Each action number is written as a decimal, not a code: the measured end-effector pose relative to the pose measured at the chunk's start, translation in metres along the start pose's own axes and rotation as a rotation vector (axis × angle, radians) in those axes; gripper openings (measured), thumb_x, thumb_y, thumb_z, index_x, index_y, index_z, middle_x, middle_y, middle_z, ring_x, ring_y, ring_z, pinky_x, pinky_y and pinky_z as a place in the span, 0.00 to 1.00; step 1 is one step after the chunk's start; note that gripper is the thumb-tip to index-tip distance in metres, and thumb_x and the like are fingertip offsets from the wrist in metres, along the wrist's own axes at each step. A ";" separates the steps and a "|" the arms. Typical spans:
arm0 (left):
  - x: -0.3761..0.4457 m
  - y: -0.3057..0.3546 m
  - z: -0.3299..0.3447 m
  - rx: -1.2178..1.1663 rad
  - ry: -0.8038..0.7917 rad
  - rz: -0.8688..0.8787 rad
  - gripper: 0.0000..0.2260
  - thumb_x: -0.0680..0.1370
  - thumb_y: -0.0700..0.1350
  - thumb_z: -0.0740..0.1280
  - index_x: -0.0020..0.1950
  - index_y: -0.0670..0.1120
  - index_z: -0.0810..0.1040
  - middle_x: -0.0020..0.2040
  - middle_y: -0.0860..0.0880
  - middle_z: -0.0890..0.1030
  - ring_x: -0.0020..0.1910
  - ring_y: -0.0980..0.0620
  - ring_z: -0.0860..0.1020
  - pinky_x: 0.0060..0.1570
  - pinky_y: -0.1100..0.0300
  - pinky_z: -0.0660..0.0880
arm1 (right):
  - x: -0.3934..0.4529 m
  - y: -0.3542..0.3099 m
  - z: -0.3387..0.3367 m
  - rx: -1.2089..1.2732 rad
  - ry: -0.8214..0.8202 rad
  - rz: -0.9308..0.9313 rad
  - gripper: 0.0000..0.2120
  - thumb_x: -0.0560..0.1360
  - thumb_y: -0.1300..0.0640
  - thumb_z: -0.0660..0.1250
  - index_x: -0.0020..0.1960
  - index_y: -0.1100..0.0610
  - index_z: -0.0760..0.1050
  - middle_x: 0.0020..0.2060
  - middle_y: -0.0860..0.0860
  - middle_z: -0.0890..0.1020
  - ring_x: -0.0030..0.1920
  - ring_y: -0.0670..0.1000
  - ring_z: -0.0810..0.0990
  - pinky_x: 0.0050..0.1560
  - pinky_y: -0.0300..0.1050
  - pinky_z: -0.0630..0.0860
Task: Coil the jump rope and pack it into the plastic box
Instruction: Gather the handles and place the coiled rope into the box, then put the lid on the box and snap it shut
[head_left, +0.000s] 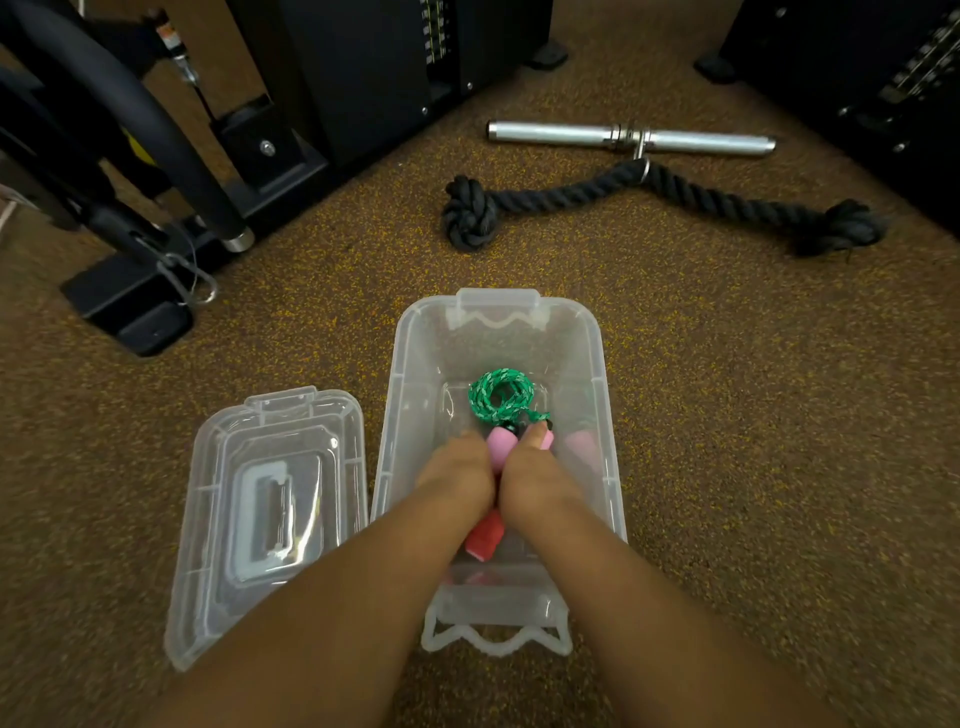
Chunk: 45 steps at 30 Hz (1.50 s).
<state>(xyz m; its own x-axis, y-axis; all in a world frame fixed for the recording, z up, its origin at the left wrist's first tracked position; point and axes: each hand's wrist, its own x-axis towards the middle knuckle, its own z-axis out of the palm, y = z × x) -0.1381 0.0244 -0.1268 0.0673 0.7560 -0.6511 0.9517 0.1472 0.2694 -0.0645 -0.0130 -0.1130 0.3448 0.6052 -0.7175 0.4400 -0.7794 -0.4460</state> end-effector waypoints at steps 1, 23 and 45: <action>0.000 0.001 -0.002 -0.027 0.004 -0.021 0.16 0.81 0.47 0.58 0.65 0.39 0.71 0.66 0.38 0.75 0.65 0.40 0.74 0.62 0.52 0.69 | -0.003 -0.002 -0.002 0.011 -0.006 0.006 0.24 0.82 0.52 0.43 0.76 0.61 0.56 0.69 0.65 0.69 0.69 0.61 0.68 0.69 0.52 0.60; -0.055 -0.007 -0.108 -0.004 0.284 0.333 0.14 0.77 0.41 0.61 0.61 0.49 0.78 0.58 0.44 0.81 0.56 0.43 0.79 0.54 0.57 0.75 | -0.056 -0.045 -0.020 -0.371 0.106 -0.458 0.20 0.75 0.64 0.60 0.66 0.60 0.66 0.59 0.61 0.77 0.59 0.61 0.77 0.52 0.51 0.74; -0.060 -0.229 -0.040 -0.018 0.257 0.083 0.29 0.80 0.47 0.56 0.78 0.44 0.47 0.80 0.43 0.45 0.78 0.44 0.46 0.75 0.48 0.51 | -0.133 -0.032 0.132 -0.316 -0.190 -0.785 0.29 0.78 0.61 0.59 0.76 0.54 0.54 0.76 0.51 0.57 0.76 0.50 0.54 0.74 0.41 0.51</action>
<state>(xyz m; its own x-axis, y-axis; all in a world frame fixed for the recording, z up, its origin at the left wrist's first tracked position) -0.3723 -0.0292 -0.1210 0.0641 0.9029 -0.4251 0.9406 0.0876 0.3279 -0.2336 -0.0896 -0.0742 -0.2867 0.8900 -0.3545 0.7126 -0.0492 -0.6998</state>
